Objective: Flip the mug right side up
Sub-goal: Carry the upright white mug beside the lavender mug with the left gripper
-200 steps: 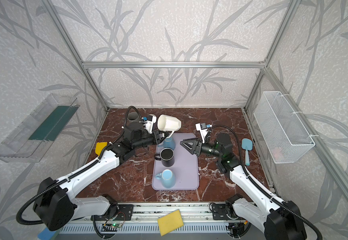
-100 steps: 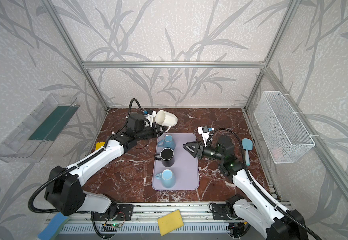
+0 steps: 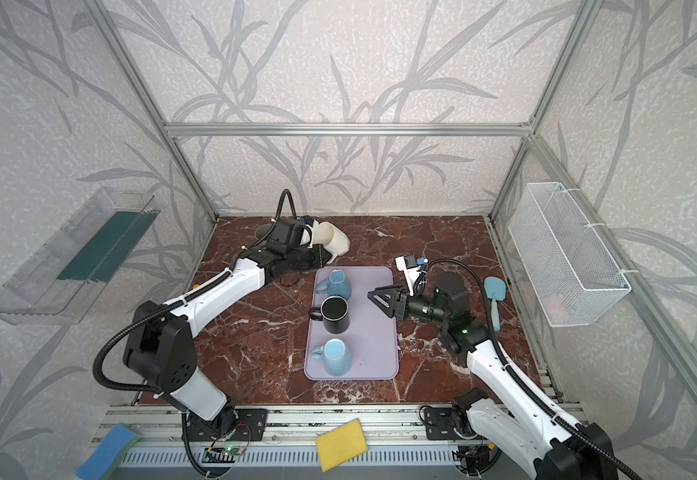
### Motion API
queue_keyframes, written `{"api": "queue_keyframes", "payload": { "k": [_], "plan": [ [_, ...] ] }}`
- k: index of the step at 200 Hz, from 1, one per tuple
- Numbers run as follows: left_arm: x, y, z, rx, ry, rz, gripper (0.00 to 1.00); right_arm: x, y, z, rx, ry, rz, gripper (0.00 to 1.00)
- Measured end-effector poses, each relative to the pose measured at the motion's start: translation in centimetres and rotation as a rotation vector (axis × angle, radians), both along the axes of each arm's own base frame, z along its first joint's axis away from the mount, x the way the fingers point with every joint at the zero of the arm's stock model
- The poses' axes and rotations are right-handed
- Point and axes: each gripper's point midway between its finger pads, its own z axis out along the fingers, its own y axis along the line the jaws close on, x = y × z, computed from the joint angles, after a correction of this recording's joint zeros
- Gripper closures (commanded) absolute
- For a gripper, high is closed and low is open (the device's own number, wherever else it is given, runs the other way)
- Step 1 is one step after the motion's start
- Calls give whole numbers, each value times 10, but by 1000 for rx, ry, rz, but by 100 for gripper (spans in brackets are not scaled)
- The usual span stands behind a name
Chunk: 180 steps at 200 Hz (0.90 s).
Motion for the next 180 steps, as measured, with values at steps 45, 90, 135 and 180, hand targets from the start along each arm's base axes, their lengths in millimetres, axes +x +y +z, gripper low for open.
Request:
{"api": "queue_keyframes", "payload": {
  "k": [45,90,135,180],
  "plan": [
    [22,4,-7,95,20,12,100,0,-1,-3,-5,6,-5,58],
    [46,4,-19,184,44,16,100,0,-1,-7,-10,15,-9,58],
    [61,9,-42,268,94,35,100,-1,-2,-6,-7,9,-11,58],
    [81,6,-52,308,109,55,100,-2,-3,-8,-8,12,-13,58]
  ]
}}
